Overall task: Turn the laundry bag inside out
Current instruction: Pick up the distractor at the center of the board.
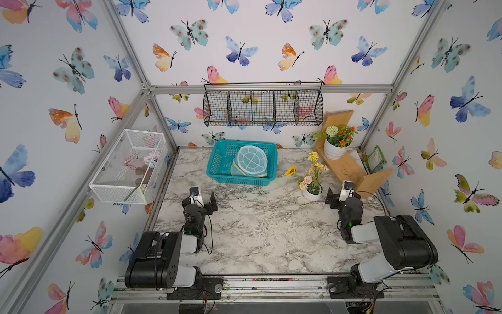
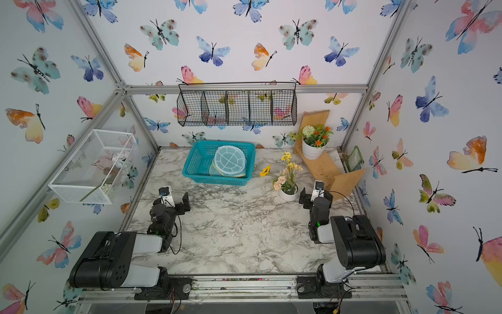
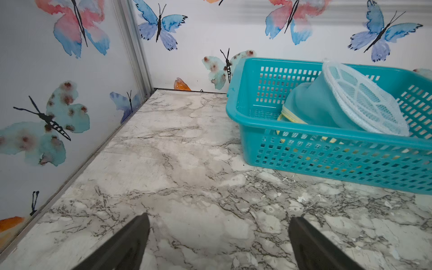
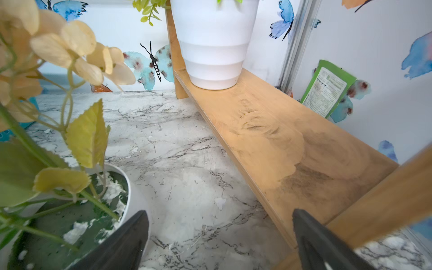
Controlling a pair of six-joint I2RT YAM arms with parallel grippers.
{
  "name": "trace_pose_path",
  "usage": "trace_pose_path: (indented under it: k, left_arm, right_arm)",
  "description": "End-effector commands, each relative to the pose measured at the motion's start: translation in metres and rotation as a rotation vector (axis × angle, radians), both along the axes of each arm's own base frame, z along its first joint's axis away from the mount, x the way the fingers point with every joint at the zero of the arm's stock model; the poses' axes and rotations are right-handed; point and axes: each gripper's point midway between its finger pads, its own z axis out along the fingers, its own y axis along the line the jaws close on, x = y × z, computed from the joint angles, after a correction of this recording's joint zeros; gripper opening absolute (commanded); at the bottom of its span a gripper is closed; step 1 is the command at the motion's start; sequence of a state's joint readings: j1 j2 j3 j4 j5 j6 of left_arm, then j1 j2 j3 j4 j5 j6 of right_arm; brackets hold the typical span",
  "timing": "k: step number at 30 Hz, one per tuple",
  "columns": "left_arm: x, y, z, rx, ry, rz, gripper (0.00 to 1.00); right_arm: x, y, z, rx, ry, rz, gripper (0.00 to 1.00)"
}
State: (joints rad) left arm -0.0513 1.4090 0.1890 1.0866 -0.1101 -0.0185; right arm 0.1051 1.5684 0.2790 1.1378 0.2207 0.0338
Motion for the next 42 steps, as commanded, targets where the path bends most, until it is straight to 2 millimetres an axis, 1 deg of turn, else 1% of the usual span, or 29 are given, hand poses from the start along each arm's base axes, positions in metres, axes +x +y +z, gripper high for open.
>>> trace_pose_path:
  k: [1,28,33,35,36,37,38,39,40,42]
  left_arm:
    - [0.005,-0.001,0.006,0.000,-0.010,-0.014,0.99]
    - [0.005,-0.002,0.005,0.000,-0.010,-0.015,0.99]
    - [0.005,-0.001,0.005,0.000,-0.006,-0.015,0.99]
    - [0.005,-0.001,0.006,-0.001,-0.010,-0.014,0.99]
    - [0.005,0.003,0.013,0.004,-0.041,0.015,0.99]
    - [0.006,0.010,0.023,0.015,-0.063,0.063,0.99]
    - [0.014,0.011,0.027,0.016,0.004,0.078,0.99]
    - [0.023,0.009,0.038,0.007,0.074,0.073,0.99]
    - [0.030,0.007,0.049,0.003,0.101,0.069,0.99]
    - [0.038,-0.006,0.080,0.010,0.100,0.017,0.99]
  right_arm:
    - [-0.001,0.000,0.002,0.006,-0.011,0.006,0.99]
    - [0.000,0.001,0.002,0.008,-0.006,0.007,0.99]
    - [0.003,-0.001,-0.002,0.040,0.018,0.026,0.99]
    - [0.001,0.000,0.001,0.043,0.010,0.033,0.99]
    - [0.003,0.000,0.010,0.025,-0.018,0.039,0.99]
    - [0.009,0.003,0.018,0.006,-0.009,0.043,0.99]
    - [0.018,0.006,0.024,-0.002,0.051,0.049,0.99]
    - [0.029,0.005,0.035,0.017,0.105,0.032,0.99]
    - [0.036,0.005,0.043,0.028,0.155,0.020,0.99]
    - [0.046,0.006,0.063,0.018,0.219,0.021,0.99]
